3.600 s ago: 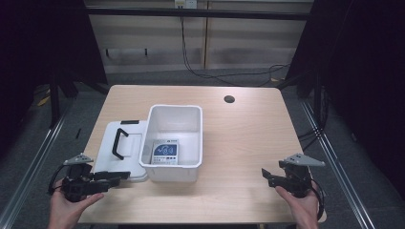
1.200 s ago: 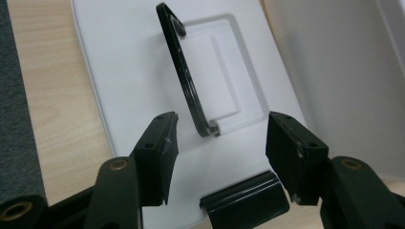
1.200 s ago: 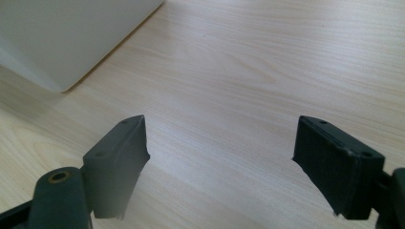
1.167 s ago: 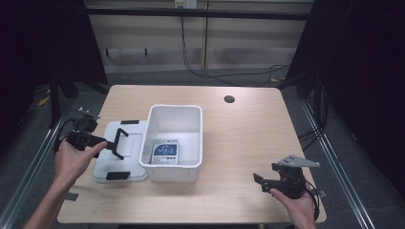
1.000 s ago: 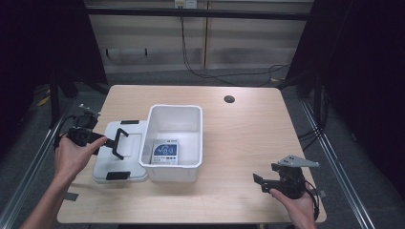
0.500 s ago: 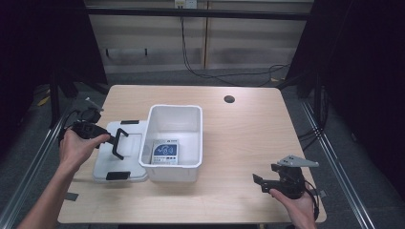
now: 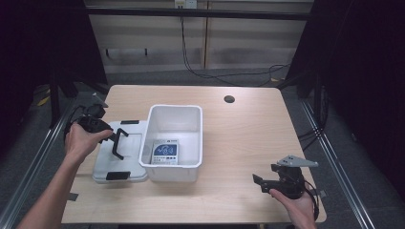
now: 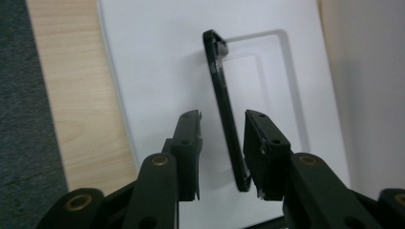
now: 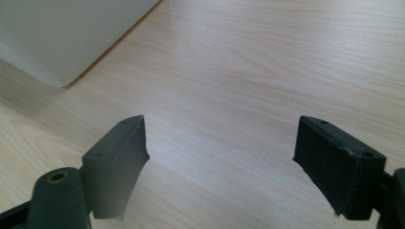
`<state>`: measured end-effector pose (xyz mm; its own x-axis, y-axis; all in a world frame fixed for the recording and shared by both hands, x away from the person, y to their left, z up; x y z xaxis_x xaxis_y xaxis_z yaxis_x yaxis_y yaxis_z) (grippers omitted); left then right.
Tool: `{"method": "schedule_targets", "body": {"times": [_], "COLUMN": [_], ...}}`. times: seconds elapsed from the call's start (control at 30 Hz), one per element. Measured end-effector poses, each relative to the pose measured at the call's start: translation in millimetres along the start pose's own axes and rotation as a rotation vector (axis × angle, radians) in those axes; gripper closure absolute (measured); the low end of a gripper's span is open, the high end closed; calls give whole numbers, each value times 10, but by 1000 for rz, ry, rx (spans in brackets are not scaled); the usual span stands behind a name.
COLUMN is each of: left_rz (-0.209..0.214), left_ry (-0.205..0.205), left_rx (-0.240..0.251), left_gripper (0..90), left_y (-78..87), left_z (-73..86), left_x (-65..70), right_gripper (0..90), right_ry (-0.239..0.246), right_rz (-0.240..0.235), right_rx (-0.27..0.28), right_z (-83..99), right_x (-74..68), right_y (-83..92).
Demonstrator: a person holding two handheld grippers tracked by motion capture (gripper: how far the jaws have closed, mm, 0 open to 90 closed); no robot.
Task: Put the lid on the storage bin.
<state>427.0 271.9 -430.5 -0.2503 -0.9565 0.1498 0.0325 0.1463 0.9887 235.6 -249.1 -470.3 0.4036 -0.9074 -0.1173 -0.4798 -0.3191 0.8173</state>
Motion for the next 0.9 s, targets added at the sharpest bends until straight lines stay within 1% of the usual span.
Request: {"method": "schedule_targets", "body": {"times": [0.03,0.07,0.1,0.2,0.23,0.33,0.4,0.47,0.53,0.57,0.6,0.63,0.67,0.73,0.77,0.83,0.87,0.9], "left_rz": [-11,-14,-15,-14,-16,-18,-3,-5,-12,4,9,7,7,15,10,5,-4,-9], "left_ry": [0,3,3,8,8,15,31,29,27,33,38,48,48,61,64,66,69,64], "left_rx": [-23,-21,-31,-23,-33,-44,-48,-62,-65,-62,-64,-64,-64,-69,-64,-71,-75,-87], "left_gripper": [671,671,671,684,684,718,738,755,781,789,794,798,799,799,797,790,790,789], "left_y": [-49,-70,-89,-120,-131,-187,-216,-251,-257,-261,-261,-262,-262,-267,-277,-281,-300,-333], "left_z": [-20,-30,-37,-47,-48,-67,-77,-79,-82,-91,-95,-97,-97,-105,-109,-111,-117,-127], "left_x": [17,19,20,30,34,35,39,48,63,89,94,101,101,95,101,107,116,136], "right_gripper": [179,179,179,179,179,179,179,179,179,179,179,179,179,179,179,179,179,179], "right_ry": [-1,-1,-2,0,0,3,3,5,2,1,0,7,7,7,6,8,9,9], "right_rz": [-1,-1,-2,-1,-1,-2,-2,0,1,0,1,2,2,3,4,5,5,5], "right_rx": [-5,-6,-9,-11,-11,-12,-14,-15,-17,-21,-23,-22,-22,-26,-27,-27,-28,-28], "right_z": [2,2,3,4,4,3,3,4,3,3,4,4,4,5,5,5,5,5], "right_x": [-2,-3,-5,-7,-7,-6,-8,-6,-4,-4,-6,-5,-5,-6,-6,-5,-5,-8], "right_y": [-2,-3,-4,-6,-6,-12,-14,-15,-20,-23,-25,-27,-27,-28,-29,-30,-31,-31]}}
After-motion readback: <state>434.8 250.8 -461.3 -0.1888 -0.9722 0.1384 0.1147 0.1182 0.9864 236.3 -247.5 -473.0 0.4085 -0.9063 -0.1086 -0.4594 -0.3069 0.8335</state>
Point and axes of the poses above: each handheld gripper's, and its own axes: y roughly backward along the jaws, z roughly out of its underside, x roughly to its right, the point moved 4 cm from there along -y, roughly forward along the jaws, and after that the axes turned 14 degrees about -x, right-handed, at the moved point
